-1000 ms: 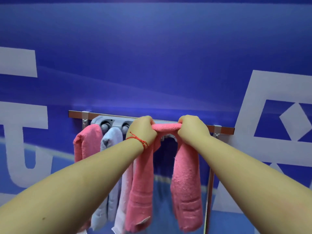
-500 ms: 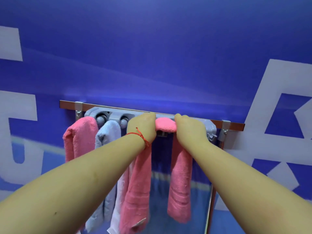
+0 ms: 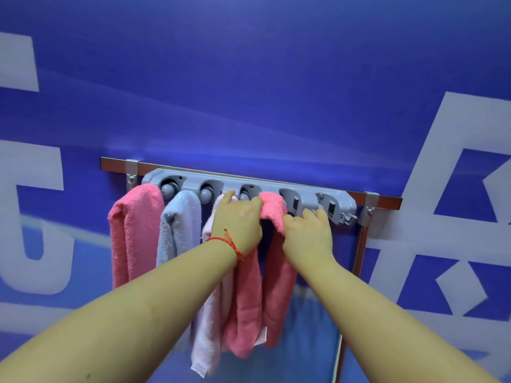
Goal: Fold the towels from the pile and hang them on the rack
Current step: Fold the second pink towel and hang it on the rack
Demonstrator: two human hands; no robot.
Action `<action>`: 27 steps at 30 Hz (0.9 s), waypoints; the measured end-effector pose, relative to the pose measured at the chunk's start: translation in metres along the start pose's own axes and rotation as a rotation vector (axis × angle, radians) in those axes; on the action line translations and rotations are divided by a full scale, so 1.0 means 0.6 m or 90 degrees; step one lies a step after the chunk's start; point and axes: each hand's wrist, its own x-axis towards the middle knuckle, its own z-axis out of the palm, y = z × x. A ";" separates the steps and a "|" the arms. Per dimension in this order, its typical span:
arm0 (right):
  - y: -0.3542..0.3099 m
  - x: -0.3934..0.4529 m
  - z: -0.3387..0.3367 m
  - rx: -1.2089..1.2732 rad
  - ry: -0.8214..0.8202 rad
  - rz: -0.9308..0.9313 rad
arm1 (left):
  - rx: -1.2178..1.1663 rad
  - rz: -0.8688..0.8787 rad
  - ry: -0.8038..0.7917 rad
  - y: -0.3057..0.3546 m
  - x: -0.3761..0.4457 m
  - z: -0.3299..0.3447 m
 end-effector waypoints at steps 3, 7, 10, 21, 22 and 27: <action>-0.011 0.000 0.009 0.050 -0.053 0.054 | -0.032 -0.017 0.028 0.011 -0.009 -0.003; -0.016 -0.012 0.006 0.184 -0.110 0.109 | -0.095 -0.055 0.003 0.022 -0.008 -0.020; -0.022 -0.025 0.001 0.333 -0.144 0.196 | -0.107 -0.053 -0.011 0.026 -0.013 -0.025; -0.056 -0.049 0.019 0.667 -0.177 0.439 | -0.522 -0.336 0.019 0.066 -0.064 0.059; -0.058 -0.054 0.027 0.673 -0.179 0.459 | -0.498 -0.368 0.019 0.062 -0.064 0.080; -0.066 -0.089 0.069 0.635 -0.223 0.509 | -0.514 -0.479 -0.085 0.058 -0.097 0.161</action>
